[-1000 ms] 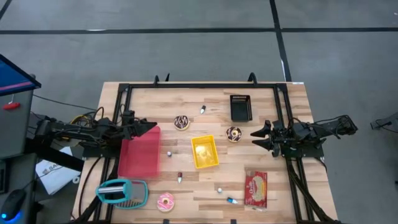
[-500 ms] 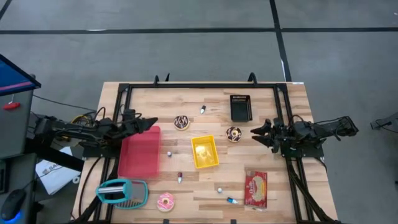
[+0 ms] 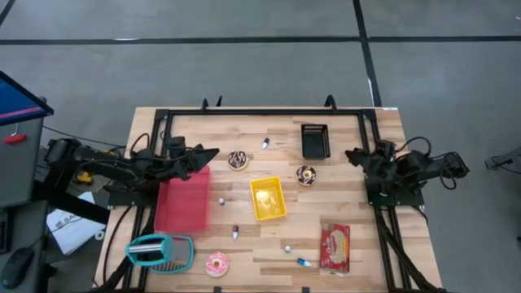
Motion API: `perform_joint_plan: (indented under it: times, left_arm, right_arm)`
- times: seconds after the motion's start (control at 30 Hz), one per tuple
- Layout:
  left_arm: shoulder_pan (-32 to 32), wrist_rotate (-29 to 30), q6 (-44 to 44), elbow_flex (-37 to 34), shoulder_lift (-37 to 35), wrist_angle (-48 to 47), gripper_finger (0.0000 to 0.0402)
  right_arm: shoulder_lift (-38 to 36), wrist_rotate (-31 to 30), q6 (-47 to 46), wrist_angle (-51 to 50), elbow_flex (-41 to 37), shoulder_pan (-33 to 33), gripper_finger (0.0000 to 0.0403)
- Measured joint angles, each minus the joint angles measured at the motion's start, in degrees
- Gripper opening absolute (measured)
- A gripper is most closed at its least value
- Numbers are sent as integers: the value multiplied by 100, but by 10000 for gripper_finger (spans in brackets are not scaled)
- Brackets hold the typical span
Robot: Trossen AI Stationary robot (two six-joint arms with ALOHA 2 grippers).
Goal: Pick & Place Food Item
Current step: Put the top red food coloring bottle into the yellow bin
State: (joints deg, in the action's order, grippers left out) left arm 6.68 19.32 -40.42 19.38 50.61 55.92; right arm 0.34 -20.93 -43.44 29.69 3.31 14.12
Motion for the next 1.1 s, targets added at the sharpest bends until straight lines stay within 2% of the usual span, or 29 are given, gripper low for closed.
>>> perform_joint_plan:
  times: [0.13,0.23,0.33,0.5,0.67,0.83,1.0,1.1]
  left_arm:
    - [-27,92,916,949,582,-111,126]
    - [-105,105,1789,1708,713,-1034,128]
    - [-224,78,2348,2609,711,-3232,128]
    - [-415,-264,2505,4416,1039,-7350,127]
    - [-420,-687,2939,5630,1651,-9454,127]
    - [-351,-1168,3117,6052,2456,-11079,136]
    - [30,-1435,3374,5886,3130,-11864,139]
    - [331,-1537,3529,5657,3381,-11958,142]
  right_arm:
    - [0,151,-188,282,3,79,203]
    - [0,281,-115,366,6,126,203]
    - [0,272,-116,420,6,103,203]
    - [0,263,27,652,6,27,203]
    - [0,167,348,866,12,-79,203]
    - [0,90,622,1019,41,-161,203]
    - [0,90,871,991,223,-165,203]
    - [0,113,1085,973,374,-165,203]
